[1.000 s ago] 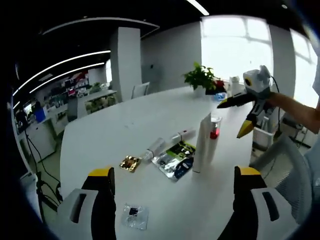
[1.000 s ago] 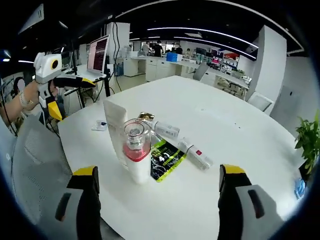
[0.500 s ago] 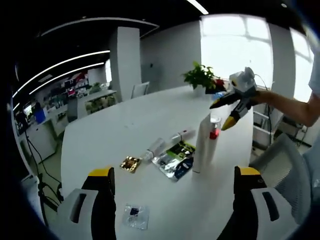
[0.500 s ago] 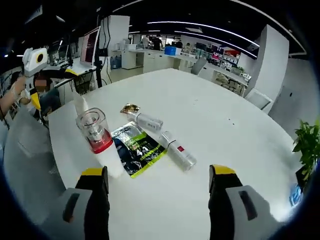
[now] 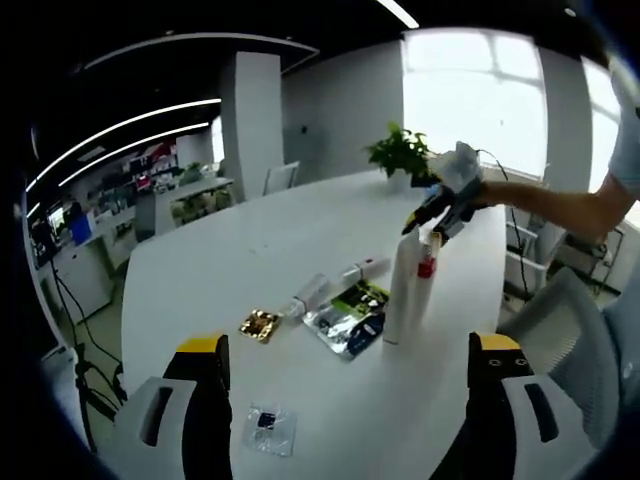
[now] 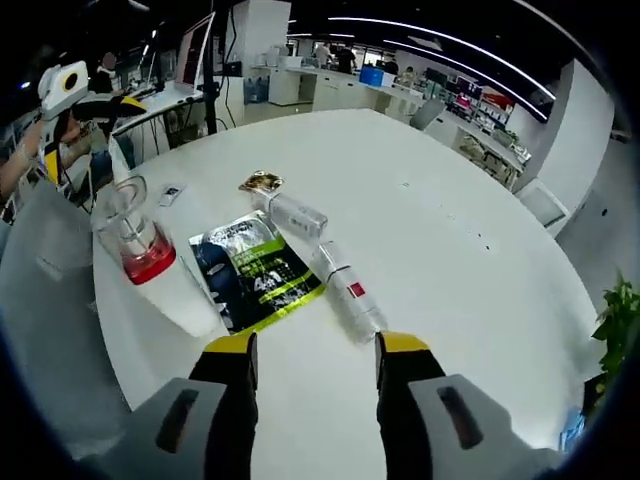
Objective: Arrange the skincare products in the storage area until every visible bottle or jar stands upright without overlapping.
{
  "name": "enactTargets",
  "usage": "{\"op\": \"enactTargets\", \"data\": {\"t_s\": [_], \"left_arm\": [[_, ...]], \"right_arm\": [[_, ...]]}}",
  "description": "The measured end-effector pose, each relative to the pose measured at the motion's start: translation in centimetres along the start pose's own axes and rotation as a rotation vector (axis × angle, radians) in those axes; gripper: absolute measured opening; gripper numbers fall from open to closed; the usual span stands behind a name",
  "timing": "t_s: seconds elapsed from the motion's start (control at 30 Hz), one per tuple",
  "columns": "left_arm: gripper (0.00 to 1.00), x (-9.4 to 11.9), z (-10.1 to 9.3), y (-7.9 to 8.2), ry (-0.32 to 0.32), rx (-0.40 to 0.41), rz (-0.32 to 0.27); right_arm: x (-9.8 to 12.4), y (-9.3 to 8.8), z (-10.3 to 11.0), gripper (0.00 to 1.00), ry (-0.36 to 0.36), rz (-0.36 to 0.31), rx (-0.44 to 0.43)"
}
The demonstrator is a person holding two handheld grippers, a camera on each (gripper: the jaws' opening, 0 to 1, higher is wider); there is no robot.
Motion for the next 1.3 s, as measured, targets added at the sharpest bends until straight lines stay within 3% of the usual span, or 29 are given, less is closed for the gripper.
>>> {"op": "enactTargets", "data": {"t_s": [0.6, 1.3], "left_arm": [[0.97, 0.1, -0.1, 0.1, 0.019, 0.031, -0.019], [0.97, 0.3, 0.1, -0.6, 0.044, 0.074, -0.002]], "right_arm": [[-4.8, 0.7, -3.8, 0.31, 0.113, 0.172, 0.084], [-10.2, 0.7, -5.4, 0.3, 0.24, 0.352, 0.178]]}}
Point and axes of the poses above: the point that each gripper's makers call its tool centre point, and the gripper's own axes: x roughly backward along the fingers, z roughly to its left, y roughly out of its top, the point moved 9 cm from there along x, roughly backward along the fingers, and after that the axes turned 4 degrees about x, right-handed, at the moved point
